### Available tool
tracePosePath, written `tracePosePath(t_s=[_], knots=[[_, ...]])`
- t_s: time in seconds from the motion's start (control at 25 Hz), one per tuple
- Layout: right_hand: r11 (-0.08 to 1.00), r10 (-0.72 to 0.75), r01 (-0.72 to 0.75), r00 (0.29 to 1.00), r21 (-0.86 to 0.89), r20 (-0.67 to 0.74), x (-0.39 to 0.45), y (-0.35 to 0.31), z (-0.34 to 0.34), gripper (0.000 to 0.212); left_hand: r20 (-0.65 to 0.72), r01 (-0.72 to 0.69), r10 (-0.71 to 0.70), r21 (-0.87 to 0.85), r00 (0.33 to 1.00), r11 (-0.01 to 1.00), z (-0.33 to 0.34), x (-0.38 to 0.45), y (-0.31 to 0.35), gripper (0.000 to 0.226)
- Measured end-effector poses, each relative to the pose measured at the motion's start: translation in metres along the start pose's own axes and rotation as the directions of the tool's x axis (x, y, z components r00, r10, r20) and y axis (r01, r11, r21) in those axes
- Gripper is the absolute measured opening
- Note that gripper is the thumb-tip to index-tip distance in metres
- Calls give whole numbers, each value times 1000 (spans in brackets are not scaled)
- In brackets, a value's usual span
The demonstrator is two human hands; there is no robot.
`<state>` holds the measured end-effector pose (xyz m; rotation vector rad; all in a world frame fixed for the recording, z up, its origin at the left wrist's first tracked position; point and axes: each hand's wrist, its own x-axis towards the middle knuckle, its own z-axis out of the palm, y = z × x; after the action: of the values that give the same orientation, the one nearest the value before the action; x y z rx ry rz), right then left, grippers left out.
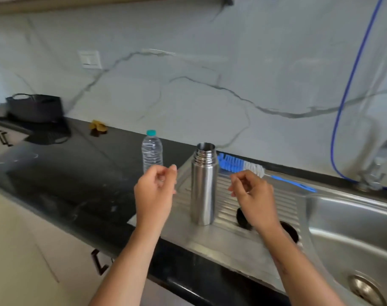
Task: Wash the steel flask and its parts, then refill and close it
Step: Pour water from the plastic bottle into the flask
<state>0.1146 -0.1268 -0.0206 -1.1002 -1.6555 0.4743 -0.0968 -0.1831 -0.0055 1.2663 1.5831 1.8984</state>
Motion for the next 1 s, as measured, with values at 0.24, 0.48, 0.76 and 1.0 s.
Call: tracePosePath(t_s=[0.24,0.48,0.76,1.0], knots=[[1000,21,-21,1000,3,3,4,19,37,10,-110,117,-83,359,990,926,-11,107,-76,74],[997,54,-55,998,53,24,3,26,40,11,-2,154,-159,273,987,950,-1,149,-100,71],[999,41,-40,999,13,-6,-5,15,33,11,-73,85,-67,287,995,954,-23,112,-67,50],[988,77,-55,986,-147,151,-43,-29,8,29,150,27,-70,273,986,962,-47,13,1,52]])
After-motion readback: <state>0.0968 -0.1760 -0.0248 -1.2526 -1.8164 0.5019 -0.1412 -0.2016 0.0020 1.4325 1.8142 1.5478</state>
